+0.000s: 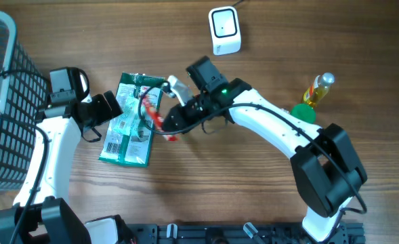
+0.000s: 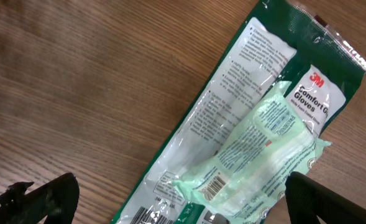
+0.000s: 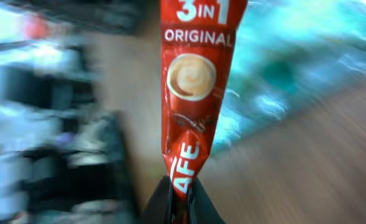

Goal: Scan the item barcode
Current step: 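Lift the Nescafe sachet with right gripper and hold it to the scanner, then lower the sachet beside the tissue pack and release it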

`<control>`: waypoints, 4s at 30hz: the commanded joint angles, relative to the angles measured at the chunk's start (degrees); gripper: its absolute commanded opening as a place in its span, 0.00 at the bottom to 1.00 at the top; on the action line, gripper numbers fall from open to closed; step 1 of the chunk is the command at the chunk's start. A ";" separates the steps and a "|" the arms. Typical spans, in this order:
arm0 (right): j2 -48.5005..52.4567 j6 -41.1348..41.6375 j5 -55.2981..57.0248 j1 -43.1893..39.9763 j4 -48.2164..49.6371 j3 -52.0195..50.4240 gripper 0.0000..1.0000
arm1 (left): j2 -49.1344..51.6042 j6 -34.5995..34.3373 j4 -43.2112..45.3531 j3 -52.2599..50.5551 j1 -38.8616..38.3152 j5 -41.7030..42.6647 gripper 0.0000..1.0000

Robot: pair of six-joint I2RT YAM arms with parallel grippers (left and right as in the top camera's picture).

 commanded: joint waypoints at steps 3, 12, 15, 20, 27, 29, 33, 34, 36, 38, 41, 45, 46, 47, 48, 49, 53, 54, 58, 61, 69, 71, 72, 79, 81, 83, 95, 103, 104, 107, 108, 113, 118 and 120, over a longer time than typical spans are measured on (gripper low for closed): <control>-0.74 11.15 -37.07 -5.79 13.31 0.46 0.04 | 0.15 1.14 0.02 -0.24 -0.20 0.46 1.00; -8.59 15.17 -40.22 -11.26 15.93 0.46 0.05 | 0.15 1.14 0.02 -0.24 -0.20 0.46 1.00; -17.16 13.55 -40.24 -13.09 15.93 0.46 0.04 | 0.15 1.14 0.02 -0.24 -0.20 0.46 1.00; -31.87 11.80 -40.24 -17.55 15.91 0.46 0.04 | 0.15 1.14 0.02 -0.24 -0.20 0.46 1.00; -42.84 10.60 -40.09 -21.51 17.35 0.46 0.04 | 0.15 1.14 0.02 -0.24 -0.20 0.46 1.00; -44.15 10.73 -40.11 -21.73 18.78 0.46 0.04 | 0.15 1.14 0.02 -0.24 -0.20 0.46 1.00; -44.24 10.62 -36.11 -21.73 18.14 0.44 0.04 | 0.15 1.14 0.02 -0.24 -0.20 0.46 1.00; -43.80 10.36 -31.82 -21.70 16.17 0.44 0.04 | 0.15 1.14 0.02 -0.24 -0.20 0.46 1.00; -42.56 8.22 -19.34 -21.70 9.33 0.44 0.04 | 0.15 1.14 0.02 -0.24 -0.20 0.46 1.00; -39.91 7.56 0.83 -21.68 -2.38 0.44 0.04 | 0.15 1.14 0.02 -0.24 -0.20 0.46 1.00; -33.62 7.52 26.40 -19.89 -15.39 0.44 0.04 | 0.15 1.14 0.02 -0.24 -0.20 0.46 1.00; -28.15 10.10 28.63 -19.61 -15.93 5.01 0.04 | 0.15 1.14 0.02 -0.24 -0.20 0.46 1.00; -26.69 10.71 29.07 -19.61 -17.11 8.24 0.04 | 0.15 1.14 0.02 -0.24 -0.20 0.46 1.00; -24.24 10.67 29.92 -19.63 -19.74 13.62 0.04 | 0.15 1.14 0.02 -0.24 -0.20 0.46 1.00; -21.90 10.67 31.04 -19.61 -22.45 18.34 0.04 | 0.15 1.14 0.02 -0.24 -0.20 0.46 1.00; -18.10 10.54 32.76 -19.61 -27.15 25.35 0.04 | 0.15 1.14 0.02 -0.24 -0.20 0.46 1.00; -5.03 6.54 36.63 -19.61 -34.67 41.27 0.04 | 0.15 1.14 0.02 -0.24 -0.20 0.46 1.00; -2.21 5.99 37.68 -19.61 -33.35 41.83 0.04 | 0.15 1.14 0.02 -0.24 -0.20 0.46 1.00; 5.81 3.52 44.52 -19.58 -27.65 41.83 0.04 | 0.15 1.14 0.02 -0.24 -0.20 0.46 1.00; 10.67 3.23 45.29 -19.61 -22.99 41.79 0.04 | 0.15 1.14 0.02 -0.24 -0.20 0.46 1.00; 20.33 4.81 45.48 -19.61 -16.94 41.72 0.04 | 0.15 1.14 0.02 -0.24 -0.20 0.46 1.00; 22.53 5.38 45.05 -19.43 -16.96 41.68 0.04 | 0.15 1.14 0.02 -0.24 -0.20 0.46 1.00; 23.87 5.95 45.05 -19.37 -16.92 41.68 0.04 | 0.15 1.14 0.02 -0.24 -0.20 0.46 1.00; 27.02 6.23 45.05 -19.28 -16.65 41.68 0.05 | 0.15 1.14 0.02 -0.24 -0.20 0.46 1.00; 26.51 6.29 44.52 -19.43 -17.97 41.70 0.05 | 0.15 1.14 0.02 -0.24 -0.20 0.46 1.00; 24.26 7.89 41.86 -19.91 -21.22 41.70 0.04 | 0.15 1.14 0.02 -0.24 -0.20 0.46 1.00; 9.01 6.21 49.44 -23.87 -61.79 39.52 0.06 | 0.15 1.14 0.02 -0.24 -0.20 0.46 1.00; 9.01 12.74 55.80 -23.74 -60.02 24.17 0.06 | 0.15 1.14 0.02 -0.24 -0.20 0.46 1.00; 9.01 13.20 55.78 -23.76 -58.38 21.88 0.06 | 0.15 1.14 0.02 -0.24 -0.20 0.46 1.00; 9.01 13.62 55.78 -23.76 -53.11 17.42 0.06 | 0.15 1.14 0.02 -0.24 -0.20 0.46 1.00; 9.01 13.73 55.74 -23.74 -51.47 16.39 0.06 | 0.15 1.14 0.02 -0.24 -0.20 0.46 1.00; 9.01 15.45 52.28 -23.74 -43.91 11.34 0.11 | 0.15 1.14 0.02 -0.24 -0.20 0.46 1.00; 9.01 15.93 51.21 -23.74 -40.89 5.70 0.14 | 0.15 1.14 0.02 -0.24 -0.20 0.46 1.00; 9.01 14.91 51.43 -23.76 -40.81 5.35 0.25 | 0.15 1.14 0.02 -0.24 -0.20 0.46 1.00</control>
